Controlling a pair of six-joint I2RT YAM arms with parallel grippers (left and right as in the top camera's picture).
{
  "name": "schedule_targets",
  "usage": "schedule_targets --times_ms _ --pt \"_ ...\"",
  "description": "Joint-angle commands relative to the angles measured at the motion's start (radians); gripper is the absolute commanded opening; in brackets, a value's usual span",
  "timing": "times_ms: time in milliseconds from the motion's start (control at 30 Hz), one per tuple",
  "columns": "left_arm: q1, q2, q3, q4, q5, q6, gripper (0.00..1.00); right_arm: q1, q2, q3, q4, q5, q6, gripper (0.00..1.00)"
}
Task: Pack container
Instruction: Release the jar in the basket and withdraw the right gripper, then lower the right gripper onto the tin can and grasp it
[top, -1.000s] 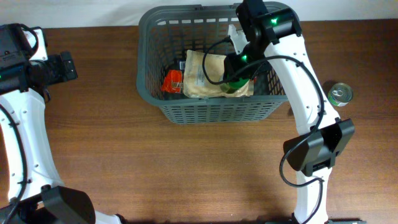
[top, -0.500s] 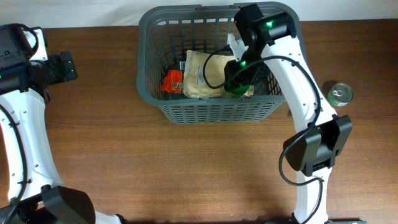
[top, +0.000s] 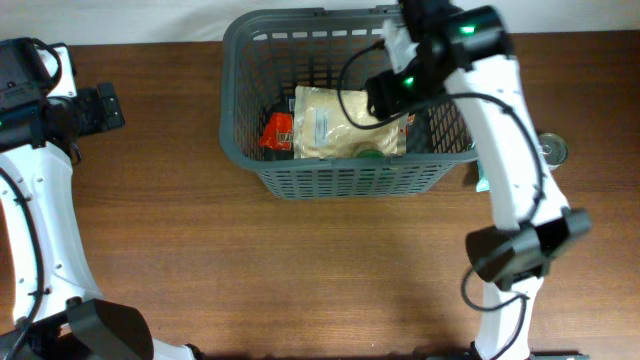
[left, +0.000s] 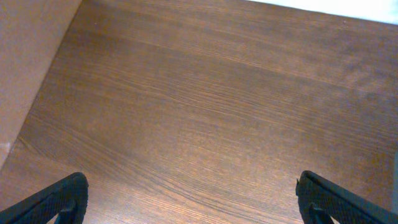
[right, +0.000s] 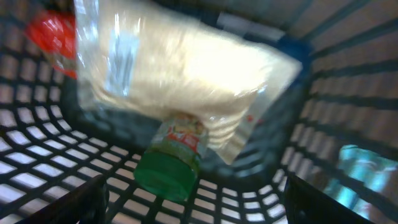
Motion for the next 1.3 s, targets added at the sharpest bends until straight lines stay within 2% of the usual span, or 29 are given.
schedule_targets --times_ms 0,200,467,600,800,1033,1267 --pt "0.006 0.003 -0.008 -0.002 0.011 -0.013 0.99 -0.019 -0.095 0.077 -0.007 0.069 -0.003 0.85" --pt "0.006 0.003 -0.008 -0.002 0.011 -0.013 0.99 -0.138 -0.179 0.177 -0.016 0.124 -0.001 0.89" --pt "0.006 0.003 -0.008 -0.002 0.011 -0.013 0.99 -0.452 -0.240 0.180 -0.056 0.061 0.050 0.89" --pt "0.006 0.003 -0.008 -0.002 0.011 -0.013 0.99 -0.589 -0.217 0.094 -0.043 0.010 0.078 0.89" --pt "0.006 0.003 -0.008 -0.002 0.011 -0.013 0.99 -0.708 -0.177 -0.131 0.034 -0.048 0.099 0.89" --pt "0.006 0.003 -0.008 -0.002 0.011 -0.013 0.99 -0.747 -0.124 -0.410 0.197 -0.042 0.099 0.93" --pt "0.006 0.003 -0.008 -0.002 0.011 -0.013 0.99 -0.761 -0.025 -0.465 0.306 -0.030 0.102 0.93"
